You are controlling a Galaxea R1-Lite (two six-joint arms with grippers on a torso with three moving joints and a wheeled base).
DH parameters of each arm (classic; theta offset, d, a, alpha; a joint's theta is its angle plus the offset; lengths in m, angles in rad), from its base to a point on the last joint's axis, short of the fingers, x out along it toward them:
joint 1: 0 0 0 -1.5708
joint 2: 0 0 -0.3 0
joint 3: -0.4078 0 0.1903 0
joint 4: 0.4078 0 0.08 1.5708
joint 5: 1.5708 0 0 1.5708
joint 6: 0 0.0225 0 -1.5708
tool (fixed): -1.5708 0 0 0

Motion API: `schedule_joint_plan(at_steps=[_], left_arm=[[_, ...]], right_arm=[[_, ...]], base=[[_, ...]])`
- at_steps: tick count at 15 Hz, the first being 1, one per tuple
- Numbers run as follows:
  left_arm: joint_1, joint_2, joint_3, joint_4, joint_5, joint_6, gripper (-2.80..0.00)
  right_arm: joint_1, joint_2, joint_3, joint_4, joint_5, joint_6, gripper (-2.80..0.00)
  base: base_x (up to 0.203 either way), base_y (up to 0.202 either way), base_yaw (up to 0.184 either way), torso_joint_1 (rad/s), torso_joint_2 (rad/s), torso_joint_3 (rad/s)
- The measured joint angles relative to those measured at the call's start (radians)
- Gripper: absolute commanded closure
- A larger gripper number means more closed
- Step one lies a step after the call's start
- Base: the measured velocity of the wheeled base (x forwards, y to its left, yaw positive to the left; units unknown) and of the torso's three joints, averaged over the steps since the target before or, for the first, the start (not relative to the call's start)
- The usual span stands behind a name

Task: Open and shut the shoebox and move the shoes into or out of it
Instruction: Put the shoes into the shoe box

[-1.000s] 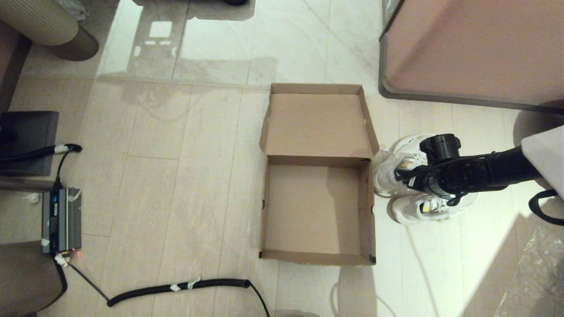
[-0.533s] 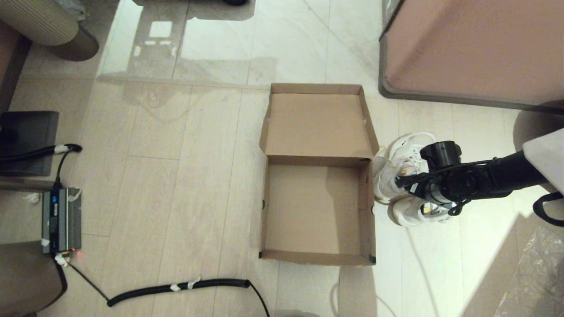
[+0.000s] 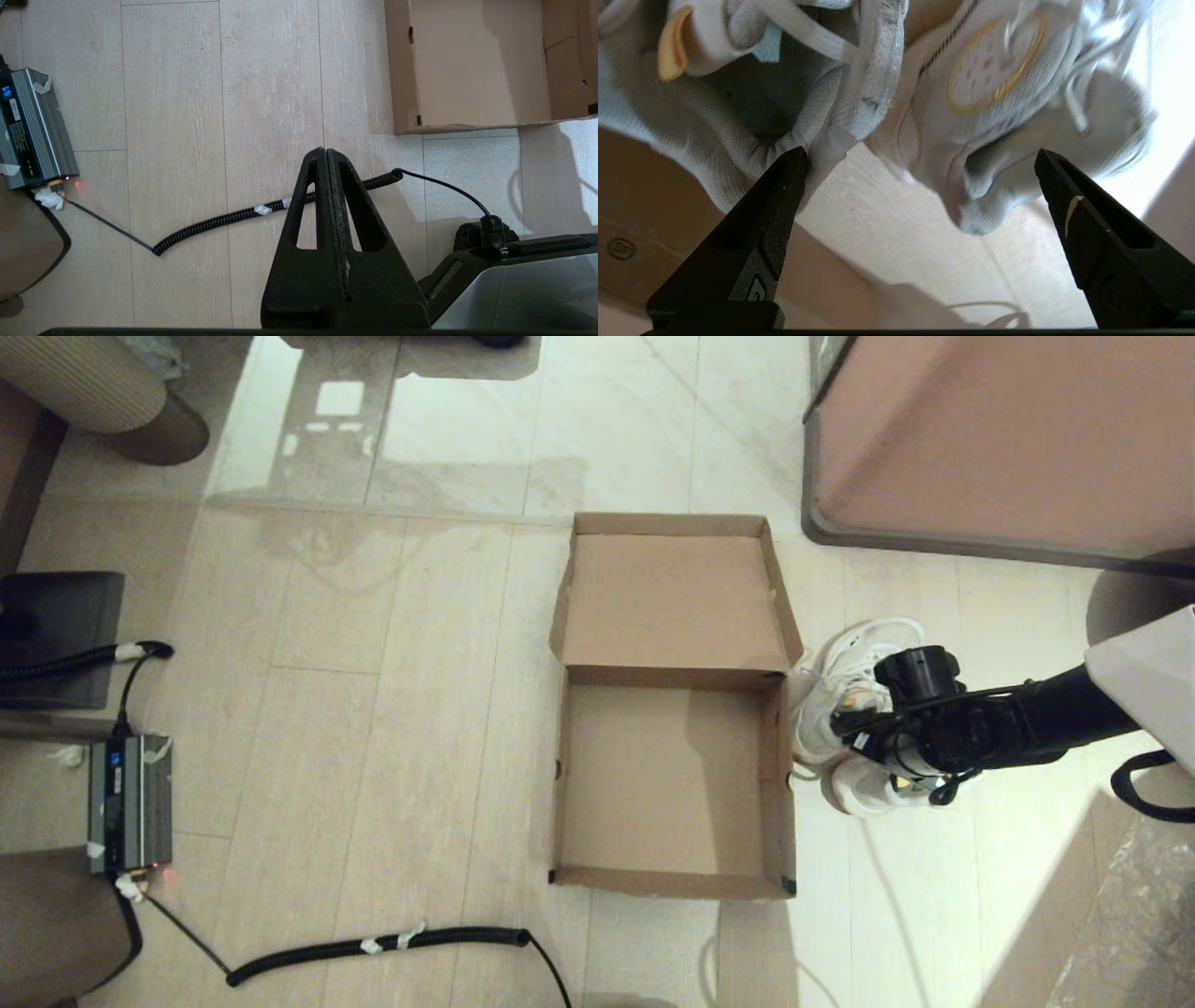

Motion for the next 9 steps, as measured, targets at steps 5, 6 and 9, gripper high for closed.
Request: schedule_joint_plan(at_steps=[5, 6, 9], left_arm=[[0.0, 0.0, 0.0, 0.0, 0.0, 0.0, 0.0], [0.0, 0.0, 0.0, 0.0, 0.0, 0.0, 0.0], [0.0, 0.0, 0.0, 0.0, 0.0, 0.0, 0.0]], right_arm=[[-0.006, 0.071, -0.003, -0.151, 0.091, 0.041, -2.8], [-0.015, 0.079, -0.006, -0.157, 0.109, 0.041, -2.8], [-0.029, 0.104, -0.012, -0.174, 0.114, 0.045, -2.8]], base=[[0.0, 0.0, 0.0, 0.0, 0.0, 0.0], [0.0, 0.0, 0.0, 0.0, 0.0, 0.0], [0.0, 0.0, 0.0, 0.0, 0.0, 0.0]])
